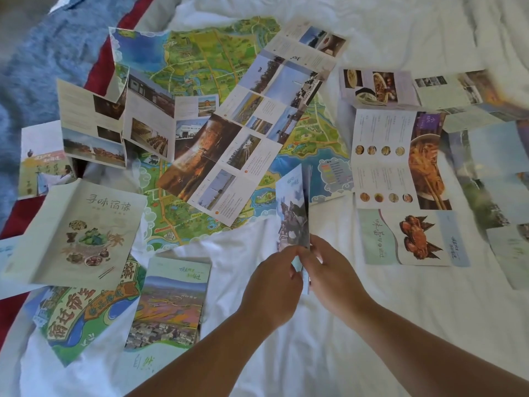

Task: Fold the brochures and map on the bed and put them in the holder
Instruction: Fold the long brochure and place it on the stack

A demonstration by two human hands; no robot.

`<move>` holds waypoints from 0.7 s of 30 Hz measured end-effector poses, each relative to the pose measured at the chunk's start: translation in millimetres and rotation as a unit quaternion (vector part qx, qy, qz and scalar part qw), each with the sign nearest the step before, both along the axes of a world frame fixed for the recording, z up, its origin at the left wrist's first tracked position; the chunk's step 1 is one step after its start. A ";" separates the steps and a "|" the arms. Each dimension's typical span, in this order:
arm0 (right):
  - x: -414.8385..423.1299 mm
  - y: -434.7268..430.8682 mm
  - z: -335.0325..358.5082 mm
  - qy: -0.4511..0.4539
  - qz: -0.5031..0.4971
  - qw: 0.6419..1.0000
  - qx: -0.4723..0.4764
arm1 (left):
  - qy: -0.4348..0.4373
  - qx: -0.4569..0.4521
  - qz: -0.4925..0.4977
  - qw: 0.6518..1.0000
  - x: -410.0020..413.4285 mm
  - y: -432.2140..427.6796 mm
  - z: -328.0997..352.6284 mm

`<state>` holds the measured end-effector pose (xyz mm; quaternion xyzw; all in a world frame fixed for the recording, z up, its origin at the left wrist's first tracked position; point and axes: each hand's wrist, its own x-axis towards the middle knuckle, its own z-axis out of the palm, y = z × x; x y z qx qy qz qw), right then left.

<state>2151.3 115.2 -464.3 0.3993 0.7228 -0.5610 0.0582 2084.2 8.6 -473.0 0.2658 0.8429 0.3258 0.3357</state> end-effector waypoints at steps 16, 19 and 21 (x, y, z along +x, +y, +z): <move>37.0 20.7 -16.7 -0.081 -0.064 0.994 -0.046 | 0.073 -0.026 -0.150 0.986 19.9 -7.0 -9.6; 56.3 17.5 -36.5 -0.162 -0.038 0.986 -0.031 | 0.073 -0.094 -0.186 0.975 29.0 -13.6 -23.4; 67.2 17.7 -49.9 -0.199 0.029 0.979 0.046 | 0.058 -0.132 -0.212 0.967 34.9 -17.0 -33.0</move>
